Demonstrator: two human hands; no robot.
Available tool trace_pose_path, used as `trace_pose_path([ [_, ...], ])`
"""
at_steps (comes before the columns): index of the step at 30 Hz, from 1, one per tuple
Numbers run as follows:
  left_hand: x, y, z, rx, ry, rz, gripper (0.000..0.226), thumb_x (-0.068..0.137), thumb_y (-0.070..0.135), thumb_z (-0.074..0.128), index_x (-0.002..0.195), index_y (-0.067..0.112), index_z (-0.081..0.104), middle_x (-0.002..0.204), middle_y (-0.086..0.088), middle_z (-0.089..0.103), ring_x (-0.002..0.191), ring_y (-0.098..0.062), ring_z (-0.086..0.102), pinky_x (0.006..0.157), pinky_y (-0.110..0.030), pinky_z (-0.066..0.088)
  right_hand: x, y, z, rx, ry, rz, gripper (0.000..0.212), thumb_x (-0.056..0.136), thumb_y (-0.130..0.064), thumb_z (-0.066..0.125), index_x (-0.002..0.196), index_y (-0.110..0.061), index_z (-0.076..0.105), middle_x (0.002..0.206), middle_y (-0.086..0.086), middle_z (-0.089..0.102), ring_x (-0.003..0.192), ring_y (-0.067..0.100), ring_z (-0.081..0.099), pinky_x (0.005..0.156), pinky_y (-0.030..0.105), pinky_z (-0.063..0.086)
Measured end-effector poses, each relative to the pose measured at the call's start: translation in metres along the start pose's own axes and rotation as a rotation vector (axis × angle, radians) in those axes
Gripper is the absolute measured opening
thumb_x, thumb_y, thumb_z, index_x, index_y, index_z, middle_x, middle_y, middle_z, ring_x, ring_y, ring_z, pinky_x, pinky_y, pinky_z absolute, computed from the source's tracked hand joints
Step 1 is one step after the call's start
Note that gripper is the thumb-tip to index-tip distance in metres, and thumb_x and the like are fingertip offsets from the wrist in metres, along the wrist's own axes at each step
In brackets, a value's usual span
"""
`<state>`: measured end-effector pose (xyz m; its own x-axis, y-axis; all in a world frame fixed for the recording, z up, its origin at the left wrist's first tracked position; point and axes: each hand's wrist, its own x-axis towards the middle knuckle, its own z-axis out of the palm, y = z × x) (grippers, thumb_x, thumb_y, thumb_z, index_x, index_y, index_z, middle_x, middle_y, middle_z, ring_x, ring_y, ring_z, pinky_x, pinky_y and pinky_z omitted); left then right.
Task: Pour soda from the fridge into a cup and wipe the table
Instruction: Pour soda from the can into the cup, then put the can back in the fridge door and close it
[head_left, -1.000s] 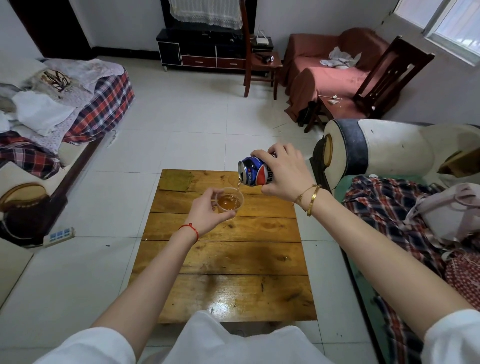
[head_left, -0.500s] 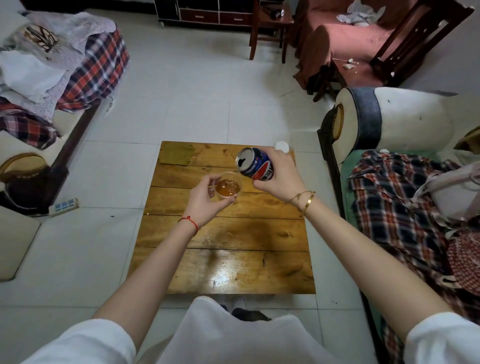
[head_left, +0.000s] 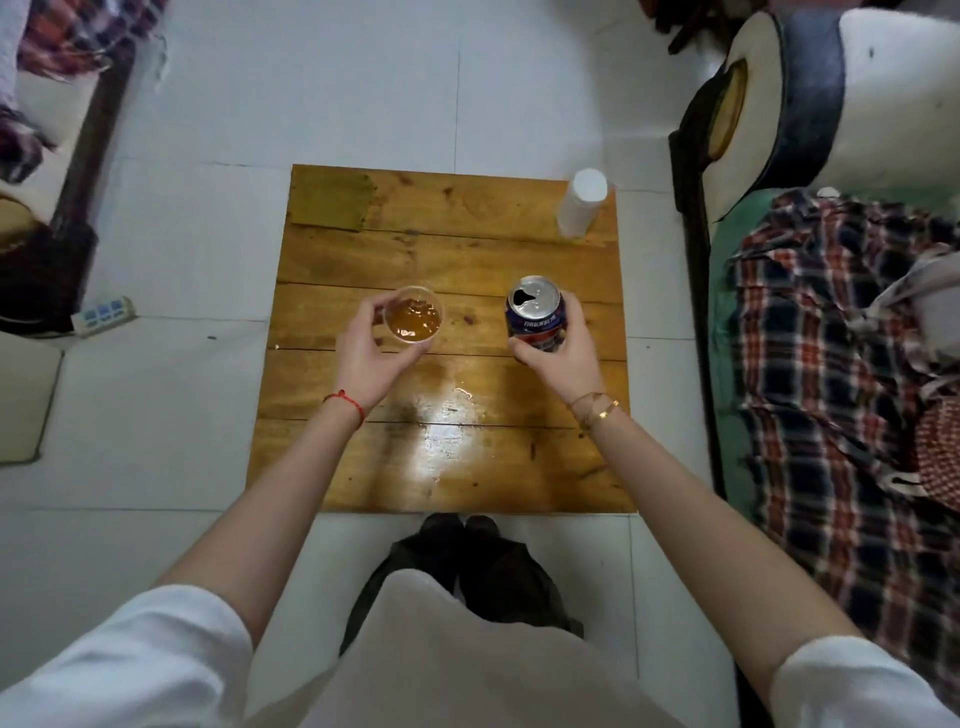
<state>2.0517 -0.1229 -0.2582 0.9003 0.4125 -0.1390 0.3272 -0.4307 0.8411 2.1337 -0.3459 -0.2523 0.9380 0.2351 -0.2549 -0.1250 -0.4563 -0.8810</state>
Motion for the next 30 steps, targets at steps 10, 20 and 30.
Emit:
trace_pose_path([
  [10,0.014,-0.103,0.055,-0.047,-0.033,-0.223,0.072,0.076,0.022,0.083,0.136,0.015,0.044,0.133,0.002,0.054,0.123,-0.015,0.053,0.099,-0.038,0.051,0.021,0.11,0.044,0.067,0.085,0.096,0.065,0.072,-0.017,0.082,0.126,-0.011,0.046,0.118,-0.003,0.057,0.109,0.008,0.055,0.094,0.015,0.046],
  [20,0.021,-0.171,0.109,-0.093,0.007,-0.343,0.07,0.078,0.008,0.079,0.136,0.015,0.041,0.119,0.016,0.05,0.104,0.006,0.054,0.09,-0.009,0.046,0.044,0.188,0.075,0.1,0.119,0.127,0.068,0.067,-0.023,0.083,0.12,-0.013,0.042,0.112,-0.003,0.055,0.103,0.01,0.056,0.092,0.012,0.044],
  [30,0.015,-0.189,0.136,-0.113,0.054,-0.349,0.073,0.076,0.009,0.081,0.137,0.013,0.041,0.117,0.014,0.05,0.103,0.008,0.053,0.094,-0.014,0.048,0.048,0.231,0.085,0.095,0.151,0.154,0.072,0.067,-0.015,0.085,0.126,-0.013,0.043,0.119,0.002,0.058,0.109,0.012,0.057,0.091,0.011,0.045],
])
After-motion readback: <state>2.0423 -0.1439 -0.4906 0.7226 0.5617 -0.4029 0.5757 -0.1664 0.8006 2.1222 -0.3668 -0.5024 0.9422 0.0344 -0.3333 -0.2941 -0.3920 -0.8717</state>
